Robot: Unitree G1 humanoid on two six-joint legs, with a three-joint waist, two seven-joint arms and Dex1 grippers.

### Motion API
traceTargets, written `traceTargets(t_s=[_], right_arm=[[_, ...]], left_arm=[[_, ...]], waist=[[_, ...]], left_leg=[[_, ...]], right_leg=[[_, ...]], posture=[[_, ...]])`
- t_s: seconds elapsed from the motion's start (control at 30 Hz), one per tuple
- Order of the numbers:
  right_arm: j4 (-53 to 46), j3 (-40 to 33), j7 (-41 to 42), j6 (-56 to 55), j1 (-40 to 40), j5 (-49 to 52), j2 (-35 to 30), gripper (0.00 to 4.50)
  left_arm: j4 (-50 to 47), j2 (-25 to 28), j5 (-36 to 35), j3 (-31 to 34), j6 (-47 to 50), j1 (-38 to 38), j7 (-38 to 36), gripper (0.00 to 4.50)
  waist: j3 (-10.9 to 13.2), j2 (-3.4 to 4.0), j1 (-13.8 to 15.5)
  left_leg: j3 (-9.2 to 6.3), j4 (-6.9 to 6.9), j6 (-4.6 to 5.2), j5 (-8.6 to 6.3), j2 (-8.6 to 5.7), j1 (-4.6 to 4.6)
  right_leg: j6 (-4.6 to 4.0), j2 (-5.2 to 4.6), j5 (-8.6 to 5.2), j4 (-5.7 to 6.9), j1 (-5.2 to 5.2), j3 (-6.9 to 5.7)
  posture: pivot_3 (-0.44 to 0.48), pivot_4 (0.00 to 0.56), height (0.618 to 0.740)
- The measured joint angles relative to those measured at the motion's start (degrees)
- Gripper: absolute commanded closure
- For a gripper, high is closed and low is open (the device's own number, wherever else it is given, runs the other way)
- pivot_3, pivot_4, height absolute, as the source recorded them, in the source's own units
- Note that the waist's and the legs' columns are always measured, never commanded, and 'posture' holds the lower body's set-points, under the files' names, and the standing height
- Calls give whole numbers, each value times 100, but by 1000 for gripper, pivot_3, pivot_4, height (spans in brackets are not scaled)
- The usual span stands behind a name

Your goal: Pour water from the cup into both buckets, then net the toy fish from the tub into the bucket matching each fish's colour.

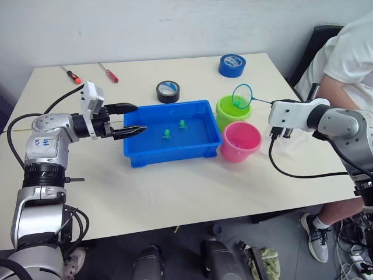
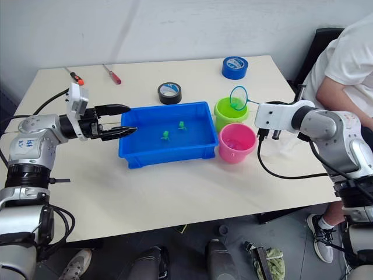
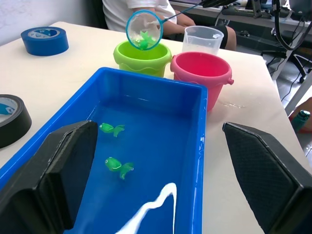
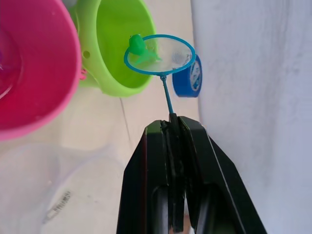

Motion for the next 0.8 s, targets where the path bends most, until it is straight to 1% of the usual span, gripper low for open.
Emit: traceTargets(t_s=[0.1,0.33,0.57,0.63,0.67,0.7,0.8], right_arm=[[2,122,-155,-307,-2,-377,-38,4500],[-2,139,-372,-753,-2,-789,-102,4500],[-32,31,-348,-666,-2,-704,-77,4500],[-186,-181,-177,-304,-57,-391,129,4500],[-319,-320,-27,-11,-130,-126,297,4500],[-514,-471,221,428,-264,260,495,4500],[-982,-785,879,1557,-588,1117,717,4500]], left_arm=[[0,-9,0,0,0,0,0,26],[0,-12,0,0,0,0,-5,26],[0,-17,0,2,0,0,-3,26],[-9,-3,-2,20,4,16,8,26],[-17,12,-3,32,7,32,12,26],[-39,57,-5,52,9,72,13,26],[-69,223,-7,139,45,198,17,26]], waist=[[0,0,-2],[0,0,4],[0,0,0],[0,0,-12],[0,0,-23],[0,0,-35],[0,0,-8]], left_leg=[[0,0,0,0,0,0],[0,1,-1,0,0,0],[0,3,-2,1,0,0],[0,5,-7,4,2,1],[1,5,-27,16,3,1],[0,4,-38,22,5,3],[-9,3,-38,22,11,2]], right_leg=[[0,0,0,0,0,0],[0,0,0,1,0,0],[0,0,0,4,1,0],[0,1,0,7,1,2],[0,2,0,10,0,3],[0,4,0,13,0,3],[0,9,0,15,0,-4]], posture=[[0,150,731],[0,150,731],[0,150,731],[0,150,731],[0,150,731],[0,150,731],[0,150,731]])
